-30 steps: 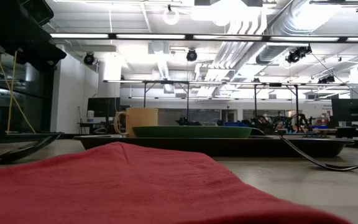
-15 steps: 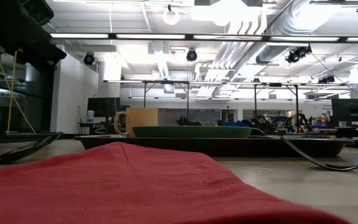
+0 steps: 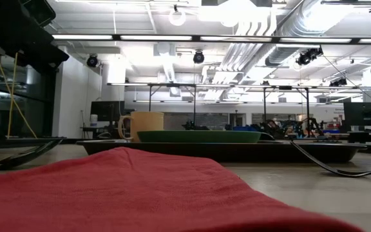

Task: Set up tray
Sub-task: Put the gray bowl on the green plate

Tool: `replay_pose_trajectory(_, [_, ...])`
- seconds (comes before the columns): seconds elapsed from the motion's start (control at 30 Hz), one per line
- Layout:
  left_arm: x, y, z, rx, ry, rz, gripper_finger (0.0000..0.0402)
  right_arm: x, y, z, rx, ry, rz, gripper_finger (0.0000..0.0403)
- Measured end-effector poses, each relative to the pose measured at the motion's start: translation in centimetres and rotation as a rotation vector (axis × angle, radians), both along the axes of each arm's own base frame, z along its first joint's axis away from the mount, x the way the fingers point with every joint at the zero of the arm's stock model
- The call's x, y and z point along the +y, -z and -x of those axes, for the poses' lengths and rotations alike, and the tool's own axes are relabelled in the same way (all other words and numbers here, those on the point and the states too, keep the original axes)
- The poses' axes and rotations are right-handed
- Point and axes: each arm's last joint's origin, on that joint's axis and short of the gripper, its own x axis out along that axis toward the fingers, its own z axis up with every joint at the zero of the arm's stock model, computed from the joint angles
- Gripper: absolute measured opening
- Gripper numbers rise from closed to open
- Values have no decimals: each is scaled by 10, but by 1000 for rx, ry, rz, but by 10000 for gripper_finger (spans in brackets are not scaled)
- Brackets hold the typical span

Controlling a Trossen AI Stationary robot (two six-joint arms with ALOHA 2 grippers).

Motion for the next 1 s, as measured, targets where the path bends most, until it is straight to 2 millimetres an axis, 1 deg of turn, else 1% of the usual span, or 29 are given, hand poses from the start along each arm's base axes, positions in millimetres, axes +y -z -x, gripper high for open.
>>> replay_pose_trajectory(0.23, [0,0,0,0,0,0,230,-3,11,3,23,-1,12,99])
replay_pose_trajectory(0.4, [0,0,0,-1,0,0,230,-2,15,2,6,0,-5,99])
replay_pose_trajectory(1.0, [0,1,1,13,1,-5,230,-2,15,2,-1,3,9,98])
